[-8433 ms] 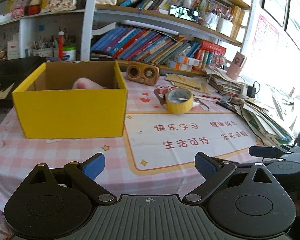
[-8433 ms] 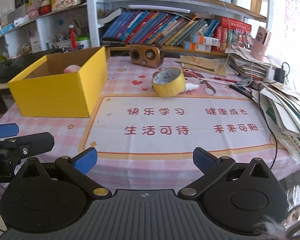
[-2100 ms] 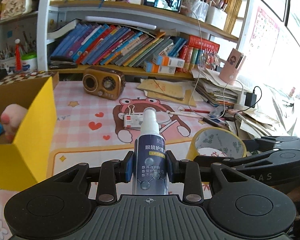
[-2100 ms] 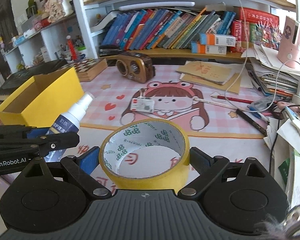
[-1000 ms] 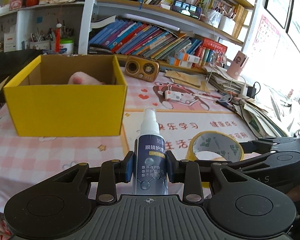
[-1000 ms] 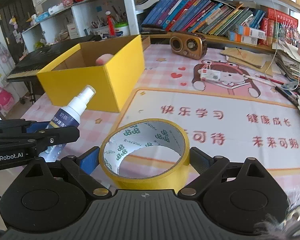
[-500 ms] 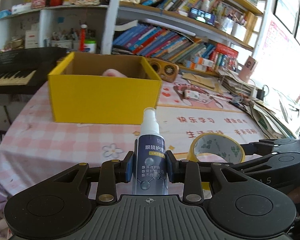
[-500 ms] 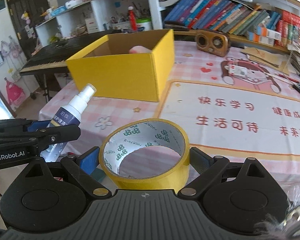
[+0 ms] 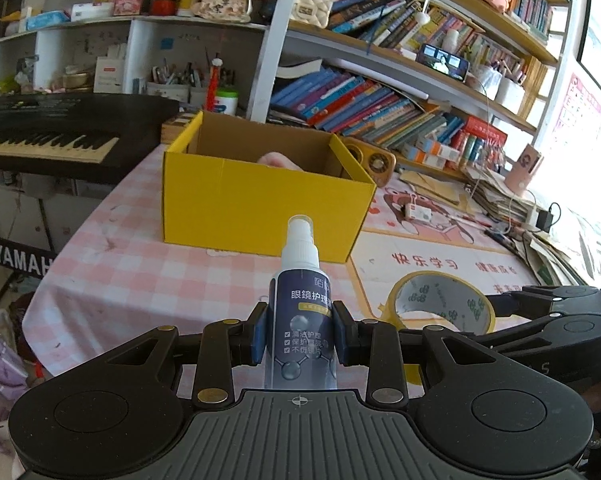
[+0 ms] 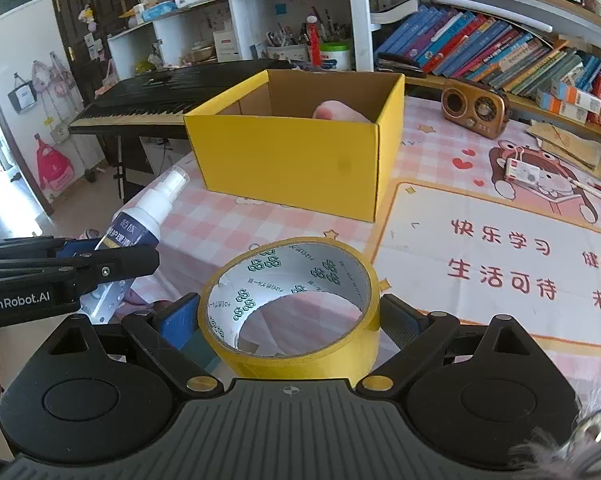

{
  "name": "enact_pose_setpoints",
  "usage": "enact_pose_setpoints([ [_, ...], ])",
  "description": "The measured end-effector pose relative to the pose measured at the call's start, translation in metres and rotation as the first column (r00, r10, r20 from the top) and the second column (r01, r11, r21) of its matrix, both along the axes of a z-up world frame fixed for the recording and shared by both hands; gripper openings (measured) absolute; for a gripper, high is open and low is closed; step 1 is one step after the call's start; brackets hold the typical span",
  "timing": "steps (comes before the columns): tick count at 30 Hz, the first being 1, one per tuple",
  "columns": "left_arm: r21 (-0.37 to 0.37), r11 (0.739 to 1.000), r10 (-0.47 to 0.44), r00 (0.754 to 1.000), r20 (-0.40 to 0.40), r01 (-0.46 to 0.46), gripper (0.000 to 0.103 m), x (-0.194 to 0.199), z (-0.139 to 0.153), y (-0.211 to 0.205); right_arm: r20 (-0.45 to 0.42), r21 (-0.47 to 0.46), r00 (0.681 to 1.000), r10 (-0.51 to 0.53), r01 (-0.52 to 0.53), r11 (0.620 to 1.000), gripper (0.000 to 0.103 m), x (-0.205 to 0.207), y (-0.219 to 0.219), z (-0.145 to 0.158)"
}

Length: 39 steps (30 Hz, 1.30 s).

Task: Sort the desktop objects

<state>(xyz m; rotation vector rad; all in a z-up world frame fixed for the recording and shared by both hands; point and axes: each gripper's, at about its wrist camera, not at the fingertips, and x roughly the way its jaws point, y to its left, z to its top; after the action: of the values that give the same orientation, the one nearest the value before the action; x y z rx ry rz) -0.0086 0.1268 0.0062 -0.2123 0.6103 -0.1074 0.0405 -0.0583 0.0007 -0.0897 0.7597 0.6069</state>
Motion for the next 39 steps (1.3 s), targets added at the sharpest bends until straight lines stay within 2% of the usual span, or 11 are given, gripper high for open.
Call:
enact_pose_setpoints([
  [8, 0.003, 1.000, 0.018, 0.999, 0.029, -0.018, 0.032, 0.014, 0.010, 0.007, 0.022, 0.013, 0.999, 0.028, -0.028, 1.000, 0.094, 0.012, 0.011, 0.009],
  [12, 0.011, 1.000, 0.029, 0.998, 0.050, -0.029, 0.032, 0.026, 0.017, 0.010, 0.059, 0.036, 0.998, 0.038, -0.040, 0.999, 0.094, 0.024, 0.015, 0.018],
  [25, 0.031, 0.997, 0.065, 0.988, 0.138, -0.070, 0.032, 0.094, 0.045, 0.020, 0.200, 0.096, 0.977, 0.074, -0.094, 0.991, 0.094, 0.105, 0.032, 0.066],
  [32, 0.047, 0.995, 0.081, 0.985, 0.155, -0.089, 0.032, 0.139, 0.049, 0.023, 0.242, 0.052, 0.965, 0.104, -0.120, 0.991, 0.094, 0.155, 0.045, 0.067],
  [39, 0.046, 0.991, 0.122, 0.985, 0.118, -0.128, 0.032, 0.187, 0.041, 0.032, 0.238, -0.036, 0.954, 0.185, -0.181, 0.983, 0.094, 0.203, 0.063, 0.055],
])
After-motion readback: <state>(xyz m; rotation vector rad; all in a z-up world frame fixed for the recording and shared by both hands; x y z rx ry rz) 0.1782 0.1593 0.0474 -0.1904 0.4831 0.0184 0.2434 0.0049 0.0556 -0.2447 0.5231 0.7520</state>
